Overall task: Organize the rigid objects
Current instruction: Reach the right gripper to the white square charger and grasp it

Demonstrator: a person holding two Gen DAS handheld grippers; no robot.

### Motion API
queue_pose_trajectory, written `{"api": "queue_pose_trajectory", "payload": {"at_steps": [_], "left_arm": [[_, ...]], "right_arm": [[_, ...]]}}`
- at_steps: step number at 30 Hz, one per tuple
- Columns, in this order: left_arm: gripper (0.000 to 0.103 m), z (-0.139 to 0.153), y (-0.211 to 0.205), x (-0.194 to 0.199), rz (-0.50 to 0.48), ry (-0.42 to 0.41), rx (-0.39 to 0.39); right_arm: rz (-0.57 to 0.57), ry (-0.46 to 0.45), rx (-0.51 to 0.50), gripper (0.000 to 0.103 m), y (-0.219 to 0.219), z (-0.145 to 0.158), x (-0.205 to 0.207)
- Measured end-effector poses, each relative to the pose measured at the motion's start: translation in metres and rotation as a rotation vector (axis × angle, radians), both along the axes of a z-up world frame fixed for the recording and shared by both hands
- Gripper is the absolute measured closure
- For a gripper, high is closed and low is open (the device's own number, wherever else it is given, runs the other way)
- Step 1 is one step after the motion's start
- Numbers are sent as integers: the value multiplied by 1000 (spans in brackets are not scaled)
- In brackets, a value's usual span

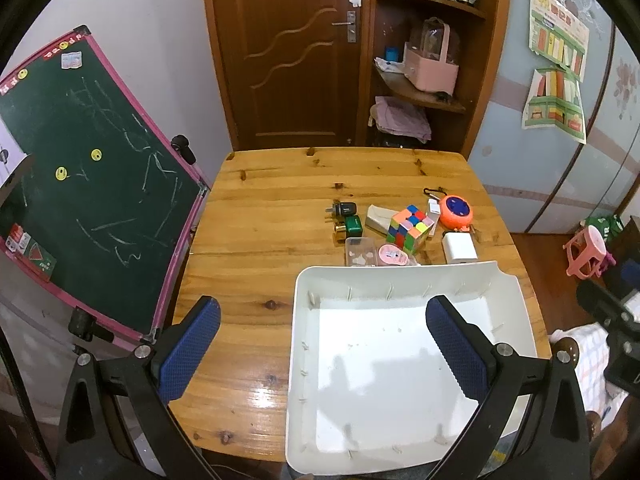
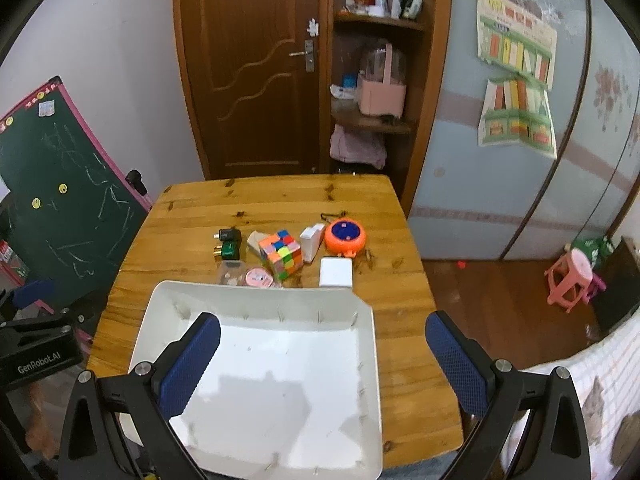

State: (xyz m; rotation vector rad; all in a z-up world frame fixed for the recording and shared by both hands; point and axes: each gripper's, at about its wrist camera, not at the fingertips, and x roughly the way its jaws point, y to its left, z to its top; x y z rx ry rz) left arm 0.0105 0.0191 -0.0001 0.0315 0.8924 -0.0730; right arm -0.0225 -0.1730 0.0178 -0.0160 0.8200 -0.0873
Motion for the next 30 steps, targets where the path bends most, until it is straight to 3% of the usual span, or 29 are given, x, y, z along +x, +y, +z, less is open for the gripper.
{"api": "queue_pose_trajectory", "payload": {"at_steps": [16, 23, 30], "left_arm": [[1, -61, 8, 26, -6, 183, 14], [1, -105, 17, 37, 9, 314, -19], [1, -134, 21, 43, 10, 367, -8]], "right_arm": [[-56, 30, 29, 0, -39, -13, 40], [-74, 125, 62, 0, -58, -35, 90], [-74, 231, 81, 0, -66, -71, 146]]}}
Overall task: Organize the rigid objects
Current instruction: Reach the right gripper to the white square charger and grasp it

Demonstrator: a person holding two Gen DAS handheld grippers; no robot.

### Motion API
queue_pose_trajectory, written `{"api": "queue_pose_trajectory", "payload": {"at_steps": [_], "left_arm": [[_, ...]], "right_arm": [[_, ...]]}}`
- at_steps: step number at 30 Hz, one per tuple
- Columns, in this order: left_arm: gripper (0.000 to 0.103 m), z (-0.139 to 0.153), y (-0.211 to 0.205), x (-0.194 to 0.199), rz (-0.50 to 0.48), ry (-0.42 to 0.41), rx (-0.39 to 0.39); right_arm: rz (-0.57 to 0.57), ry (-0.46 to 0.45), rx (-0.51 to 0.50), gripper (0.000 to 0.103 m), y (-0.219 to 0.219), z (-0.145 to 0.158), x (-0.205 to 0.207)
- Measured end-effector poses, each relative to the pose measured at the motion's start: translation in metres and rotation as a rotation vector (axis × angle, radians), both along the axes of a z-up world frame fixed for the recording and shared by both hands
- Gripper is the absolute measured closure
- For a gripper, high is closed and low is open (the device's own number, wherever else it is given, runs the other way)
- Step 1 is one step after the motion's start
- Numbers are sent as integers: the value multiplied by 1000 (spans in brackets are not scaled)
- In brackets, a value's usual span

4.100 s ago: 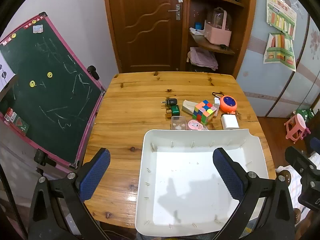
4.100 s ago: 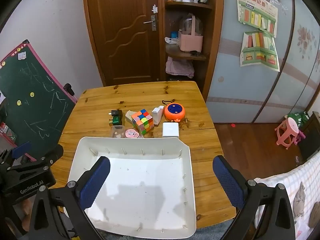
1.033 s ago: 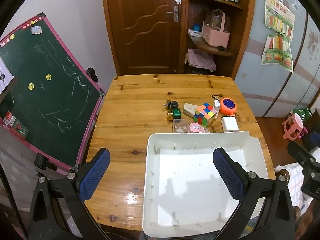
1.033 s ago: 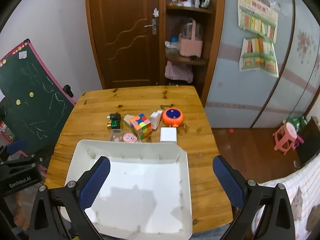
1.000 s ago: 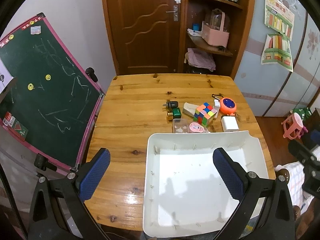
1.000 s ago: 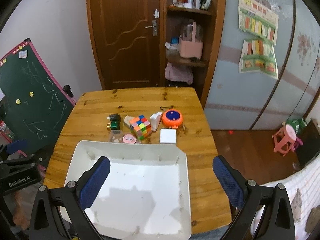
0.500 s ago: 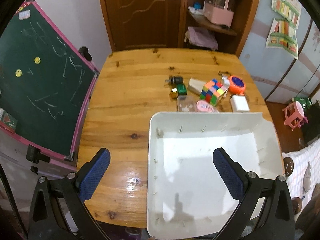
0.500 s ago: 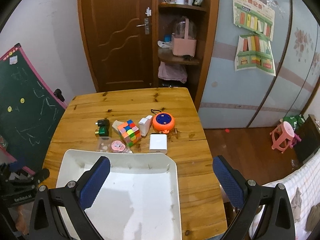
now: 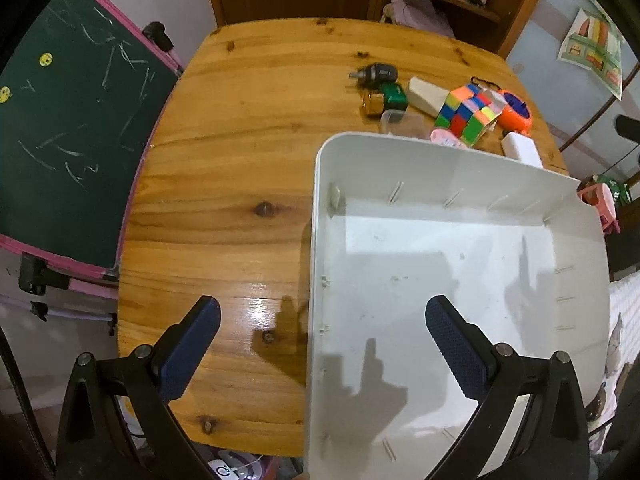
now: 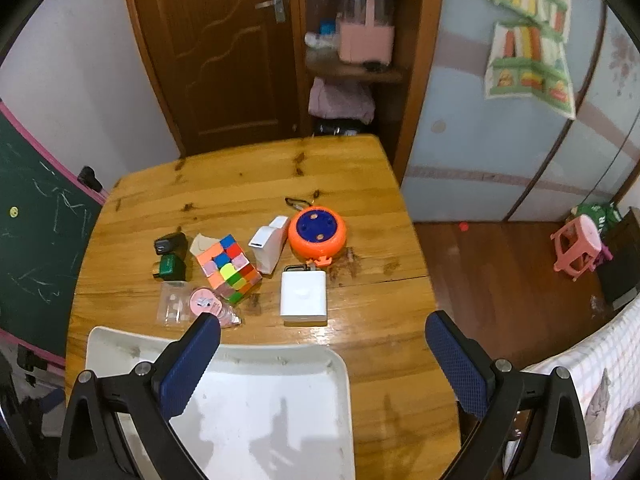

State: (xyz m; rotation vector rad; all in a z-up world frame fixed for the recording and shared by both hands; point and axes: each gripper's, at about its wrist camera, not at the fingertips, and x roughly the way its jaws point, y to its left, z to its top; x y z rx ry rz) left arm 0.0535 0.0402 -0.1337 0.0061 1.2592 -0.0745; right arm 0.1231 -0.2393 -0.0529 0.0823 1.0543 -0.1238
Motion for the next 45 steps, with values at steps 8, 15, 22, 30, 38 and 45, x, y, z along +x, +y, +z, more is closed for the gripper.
{"api": "queue_pose_trajectory", "payload": {"at_steps": [8, 15, 22, 30, 38, 45], "left_arm": [[8, -24, 6, 7, -4, 69, -54], [19, -47, 2, 10, -24, 119, -56], [65, -73, 3, 8, -29, 235, -143], [77, -70, -2, 0, -46, 197, -107], [88, -71, 16, -10, 13, 174, -202], [88, -67, 23, -10, 1, 168, -206]], "right_arm": [[-9, 147, 21, 0, 0, -54, 48], [3, 214, 15, 0, 4, -82, 64], [-8, 267, 24, 0, 2, -99, 76], [-26, 340, 10, 0, 3, -123, 96], [-20, 395, -10, 0, 10, -135, 110], [6, 434, -54, 6, 19, -138, 119]]}}
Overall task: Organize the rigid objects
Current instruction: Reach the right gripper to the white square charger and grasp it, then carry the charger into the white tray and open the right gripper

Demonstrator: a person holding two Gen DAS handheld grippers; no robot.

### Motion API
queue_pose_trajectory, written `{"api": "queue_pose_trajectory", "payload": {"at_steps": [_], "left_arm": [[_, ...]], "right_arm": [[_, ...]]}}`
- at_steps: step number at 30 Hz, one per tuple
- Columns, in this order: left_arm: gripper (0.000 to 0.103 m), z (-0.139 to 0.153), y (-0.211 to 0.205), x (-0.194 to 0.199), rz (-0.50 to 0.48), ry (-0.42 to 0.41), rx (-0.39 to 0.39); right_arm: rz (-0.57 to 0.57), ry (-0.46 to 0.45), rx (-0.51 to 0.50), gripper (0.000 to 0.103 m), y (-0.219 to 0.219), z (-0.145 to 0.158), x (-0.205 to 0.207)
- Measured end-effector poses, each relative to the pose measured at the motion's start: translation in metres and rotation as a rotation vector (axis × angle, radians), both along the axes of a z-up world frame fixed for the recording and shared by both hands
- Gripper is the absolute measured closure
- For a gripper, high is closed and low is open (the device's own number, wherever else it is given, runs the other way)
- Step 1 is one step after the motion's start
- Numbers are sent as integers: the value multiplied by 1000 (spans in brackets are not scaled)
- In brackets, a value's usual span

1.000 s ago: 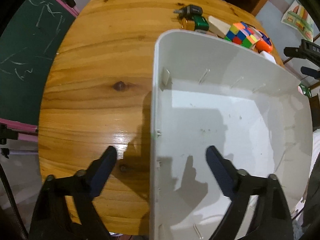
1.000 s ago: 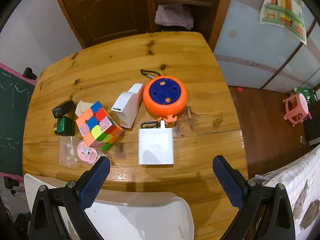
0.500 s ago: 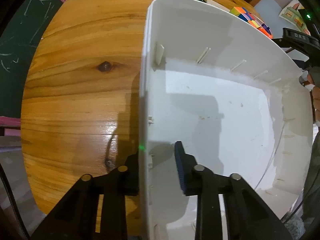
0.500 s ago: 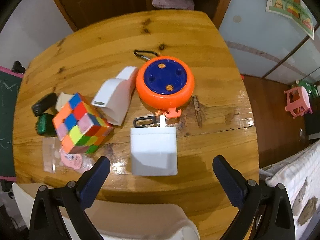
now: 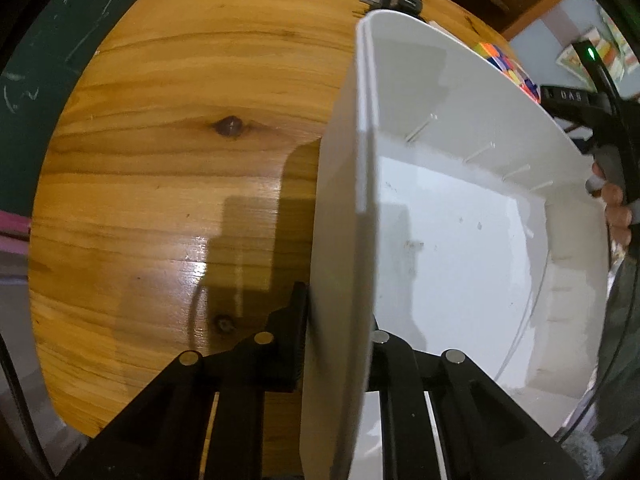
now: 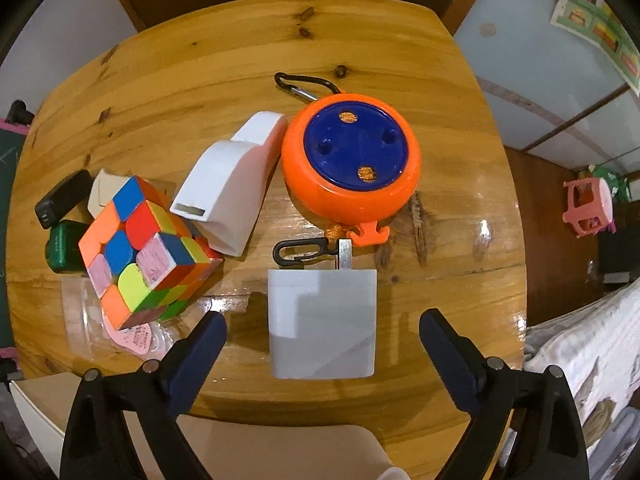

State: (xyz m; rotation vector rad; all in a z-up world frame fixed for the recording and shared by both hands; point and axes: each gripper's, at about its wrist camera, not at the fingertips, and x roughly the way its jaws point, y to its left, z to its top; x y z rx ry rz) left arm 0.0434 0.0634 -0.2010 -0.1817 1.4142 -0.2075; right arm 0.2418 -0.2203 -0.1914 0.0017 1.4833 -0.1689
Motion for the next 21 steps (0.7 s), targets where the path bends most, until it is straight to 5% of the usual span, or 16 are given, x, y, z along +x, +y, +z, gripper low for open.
{"api": "queue_pose_trajectory", "payload": {"at_steps": [5, 10, 15, 18, 21], "left_arm": [[88, 1, 0, 3, -3, 1, 8], [88, -1, -3, 10, -11, 0, 21], [88, -1, -6, 13, -15, 3, 20], [88, -2, -4, 14, -14, 4, 17], [88, -2, -7, 14, -21, 2, 28]], "right_arm": [[-1, 52, 13, 10, 4, -11, 12], [-8, 136, 61, 34, 3, -29, 21], [-23, 142, 85, 34, 2, -37, 23], [-28, 124, 87, 48, 1, -33, 20], [-29, 115, 90, 48, -2, -31, 16]]}}
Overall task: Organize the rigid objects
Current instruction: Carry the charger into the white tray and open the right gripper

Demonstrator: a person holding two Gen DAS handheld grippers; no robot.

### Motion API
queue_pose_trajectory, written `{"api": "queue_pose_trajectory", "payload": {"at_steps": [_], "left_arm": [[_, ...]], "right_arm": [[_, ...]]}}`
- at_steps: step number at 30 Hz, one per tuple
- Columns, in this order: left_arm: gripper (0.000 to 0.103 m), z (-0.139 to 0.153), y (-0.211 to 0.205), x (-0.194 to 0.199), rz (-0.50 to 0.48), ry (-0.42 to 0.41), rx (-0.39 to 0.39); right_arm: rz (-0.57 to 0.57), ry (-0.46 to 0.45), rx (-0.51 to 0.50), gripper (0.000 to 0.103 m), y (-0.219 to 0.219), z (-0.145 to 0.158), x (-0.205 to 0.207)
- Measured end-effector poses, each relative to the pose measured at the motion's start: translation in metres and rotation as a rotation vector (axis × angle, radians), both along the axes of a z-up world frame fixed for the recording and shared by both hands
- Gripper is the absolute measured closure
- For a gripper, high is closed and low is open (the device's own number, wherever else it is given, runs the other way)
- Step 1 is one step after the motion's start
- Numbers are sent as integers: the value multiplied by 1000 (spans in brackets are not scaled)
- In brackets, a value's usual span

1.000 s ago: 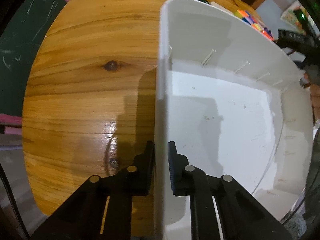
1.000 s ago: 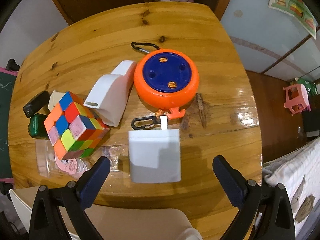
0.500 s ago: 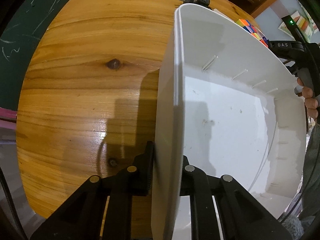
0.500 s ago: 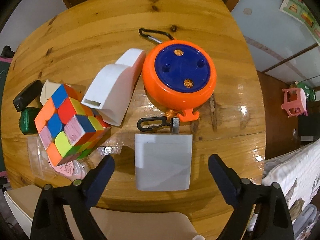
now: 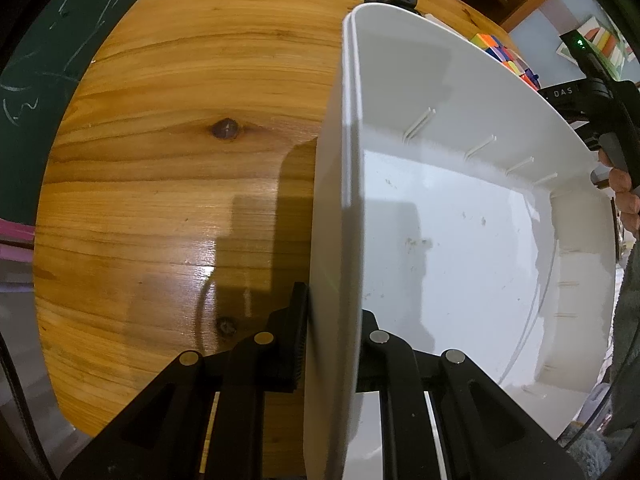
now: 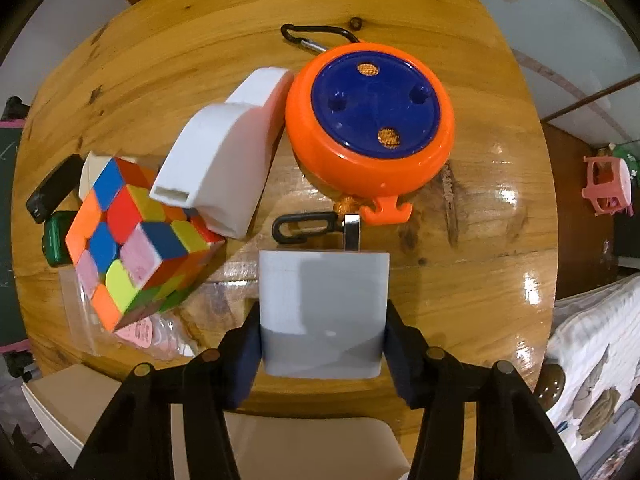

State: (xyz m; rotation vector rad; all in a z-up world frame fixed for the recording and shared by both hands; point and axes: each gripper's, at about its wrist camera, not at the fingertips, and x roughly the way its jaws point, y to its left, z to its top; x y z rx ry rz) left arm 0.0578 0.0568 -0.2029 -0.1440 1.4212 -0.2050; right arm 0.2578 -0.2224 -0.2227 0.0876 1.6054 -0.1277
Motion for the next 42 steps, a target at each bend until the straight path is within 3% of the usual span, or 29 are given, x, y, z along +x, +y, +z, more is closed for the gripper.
{"api": "queue_pose_trajectory", "payload": {"at_steps": [5, 13, 22, 26, 30, 37, 42], "left_arm": [[88, 1, 1, 1, 13, 3, -13], [88, -3, 9, 3, 63, 17, -36], [88, -1, 5, 10, 43, 3, -11], [88, -1, 6, 10, 39, -3, -23], [88, 4, -1, 8, 8, -12, -1], [88, 6, -14, 3, -58, -22, 56], [88, 4, -9, 2, -24, -20, 16]], "right_arm": [[-43, -52, 54, 48, -9, 12, -15], [-111, -209, 129, 48, -33, 69, -42], [11, -378, 225, 48, -11, 159, -108], [89, -408, 255, 48, 7, 177, -151], [137, -375, 270, 48, 24, 165, -184], [171, -259, 218, 48, 40, 110, -207], [175, -243, 193, 48, 45, 92, -217]]}}
